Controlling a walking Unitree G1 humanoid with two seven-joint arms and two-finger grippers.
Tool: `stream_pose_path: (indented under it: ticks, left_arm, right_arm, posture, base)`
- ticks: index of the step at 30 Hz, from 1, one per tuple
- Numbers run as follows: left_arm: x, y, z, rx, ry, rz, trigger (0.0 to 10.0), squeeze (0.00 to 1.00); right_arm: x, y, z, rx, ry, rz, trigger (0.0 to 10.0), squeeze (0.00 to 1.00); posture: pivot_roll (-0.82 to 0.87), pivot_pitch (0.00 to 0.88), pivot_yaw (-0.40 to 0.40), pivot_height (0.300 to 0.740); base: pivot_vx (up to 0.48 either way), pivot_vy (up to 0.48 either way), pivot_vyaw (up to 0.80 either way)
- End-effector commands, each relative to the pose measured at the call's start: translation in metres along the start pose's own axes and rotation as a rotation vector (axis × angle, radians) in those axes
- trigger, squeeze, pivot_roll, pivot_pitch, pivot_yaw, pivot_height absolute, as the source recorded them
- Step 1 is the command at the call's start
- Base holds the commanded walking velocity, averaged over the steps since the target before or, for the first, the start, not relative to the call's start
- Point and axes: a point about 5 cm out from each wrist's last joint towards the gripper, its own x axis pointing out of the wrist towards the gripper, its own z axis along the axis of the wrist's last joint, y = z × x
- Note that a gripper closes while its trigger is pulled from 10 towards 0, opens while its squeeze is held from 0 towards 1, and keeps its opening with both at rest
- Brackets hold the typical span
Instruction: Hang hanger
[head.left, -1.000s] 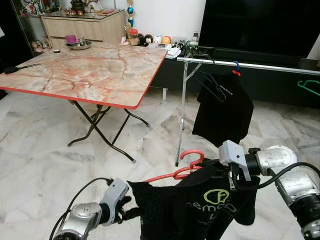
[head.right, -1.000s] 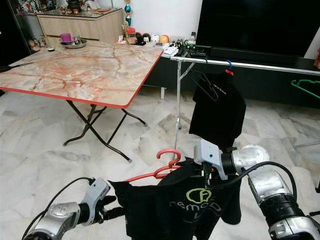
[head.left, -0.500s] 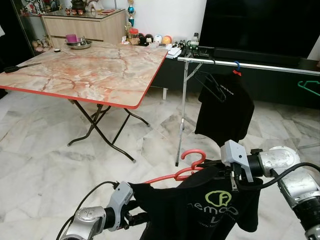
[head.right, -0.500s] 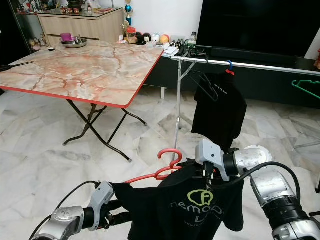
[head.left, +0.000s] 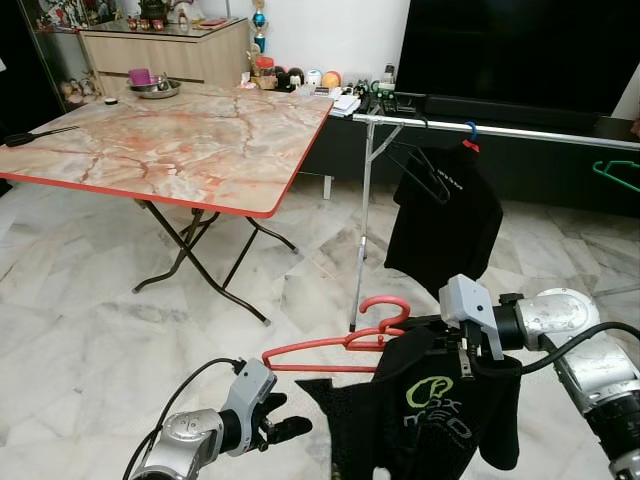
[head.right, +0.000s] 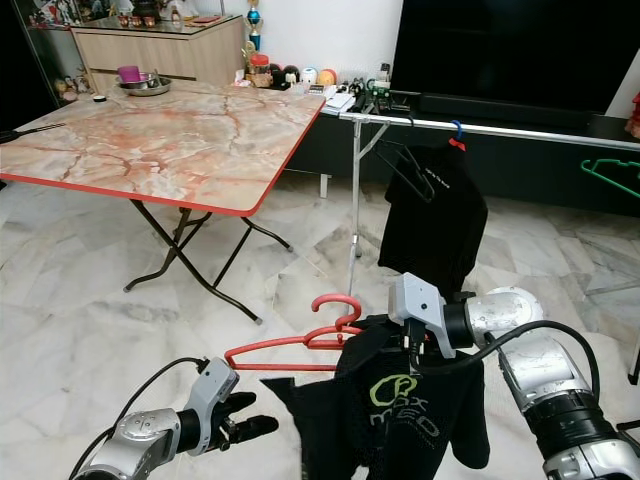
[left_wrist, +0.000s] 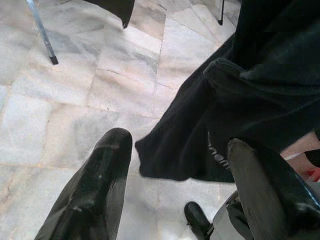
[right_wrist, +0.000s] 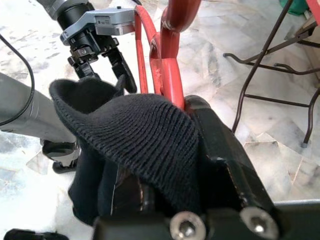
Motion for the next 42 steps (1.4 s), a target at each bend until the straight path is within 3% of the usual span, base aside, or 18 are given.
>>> stream_pose_path:
  ticks: [1, 4, 7, 8, 9, 10, 14, 19, 21, 25, 27, 30, 33, 38, 42]
  left_arm:
    - [-0.005, 0.001, -0.010, -0.002, 0.035, 0.016, 10.0, 0.00]
    - [-0.009, 0.007, -0.017, 0.035, 0.095, 0.079, 10.0, 0.00]
    - [-0.021, 0.023, -0.033, 0.158, 0.261, 0.266, 10.0, 0.00]
    - [-0.026, 0.028, -0.036, 0.169, 0.282, 0.329, 10.0, 0.00]
    - [-0.032, 0.033, -0.038, 0.127, 0.268, 0.372, 10.0, 0.00]
    - [-0.032, 0.033, -0.038, 0.127, 0.268, 0.372, 10.0, 0.00]
    - [-0.043, 0.030, -0.040, 0.163, 0.226, 0.296, 10.0, 0.00]
    - [-0.054, 0.031, -0.027, 0.158, 0.133, 0.240, 10.0, 0.00]
    - [-0.057, 0.024, -0.014, 0.174, 0.108, 0.110, 10.0, 0.00]
    - [-0.057, 0.014, -0.004, 0.175, 0.103, -0.010, 10.0, 0.00]
    - [-0.055, 0.002, 0.009, 0.183, 0.079, -0.126, 10.0, 0.00]
    - [-0.051, -0.006, 0.018, 0.197, 0.071, -0.191, 10.0, 0.00]
    - [-0.038, -0.017, 0.029, 0.240, 0.088, -0.264, 10.0, 0.00]
    - [-0.019, -0.020, 0.038, 0.290, 0.108, -0.247, 10.0, 0.00]
    - [-0.012, -0.025, 0.046, 0.298, 0.095, -0.263, 10.0, 0.00]
  right_arm:
    - [-0.004, -0.008, 0.011, -0.036, -0.040, -0.046, 10.0, 0.00]
    - [-0.004, -0.009, 0.004, -0.019, 0.002, -0.077, 10.0, 0.00]
    - [-0.002, -0.005, -0.013, -0.031, 0.114, -0.082, 10.0, 0.00]
    - [-0.001, -0.004, -0.017, -0.024, 0.130, -0.092, 10.0, 0.00]
    - [-0.001, -0.004, -0.026, -0.005, 0.165, -0.127, 10.0, 0.00]
    - [-0.001, -0.004, -0.026, -0.005, 0.165, -0.127, 10.0, 0.00]
    - [-0.002, 0.004, -0.053, 0.028, 0.292, -0.122, 10.0, 0.00]
    - [0.009, 0.020, -0.070, 0.092, 0.296, -0.030, 10.0, 0.00]
    - [0.020, 0.030, -0.083, 0.122, 0.322, 0.031, 10.0, 0.00]
    - [0.029, 0.034, -0.085, 0.146, 0.298, 0.053, 10.0, 0.00]
    - [0.037, 0.032, -0.084, 0.157, 0.271, 0.036, 10.0, 0.00]
    - [0.044, 0.030, -0.083, 0.164, 0.254, 0.019, 10.0, 0.00]
    - [0.056, 0.028, -0.085, 0.192, 0.255, -0.043, 10.0, 0.00]
    - [0.066, 0.025, -0.084, 0.223, 0.234, -0.126, 10.0, 0.00]
    - [0.071, 0.031, -0.084, 0.255, 0.196, -0.067, 10.0, 0.00]
  posture:
    - [0.09, 0.000, -0.054, 0.740]
    - [0.09, 0.000, -0.057, 0.740]
    - [0.09, 0.000, -0.057, 0.740]
    - [0.09, 0.000, -0.055, 0.740]
    - [0.09, 0.000, -0.054, 0.740]
    - [0.09, 0.000, -0.054, 0.740]
    - [0.10, 0.000, -0.054, 0.740]
    - [0.11, 0.000, -0.059, 0.740]
    - [0.13, 0.000, -0.063, 0.740]
    - [0.14, 0.000, -0.063, 0.740]
    - [0.15, 0.000, -0.062, 0.740]
    - [0.16, 0.000, -0.061, 0.740]
    - [0.16, 0.000, -0.058, 0.740]
    - [0.17, 0.000, -0.059, 0.740]
    - [0.17, 0.000, -0.061, 0.740]
  base:
    - [0.000, 0.000, 0.00]
    - [0.000, 0.000, 0.00]
    - [0.000, 0.000, 0.00]
    - [0.000, 0.000, 0.00]
    - [0.000, 0.000, 0.00]
    - [0.000, 0.000, 0.00]
    - [0.000, 0.000, 0.00]
    - [0.000, 0.000, 0.00]
    - [0.000, 0.000, 0.00]
    - [0.000, 0.000, 0.00]
    - [0.000, 0.000, 0.00]
    - [0.000, 0.000, 0.00]
    - [0.000, 0.000, 0.00]
    - [0.000, 0.000, 0.00]
    - [0.000, 0.000, 0.00]
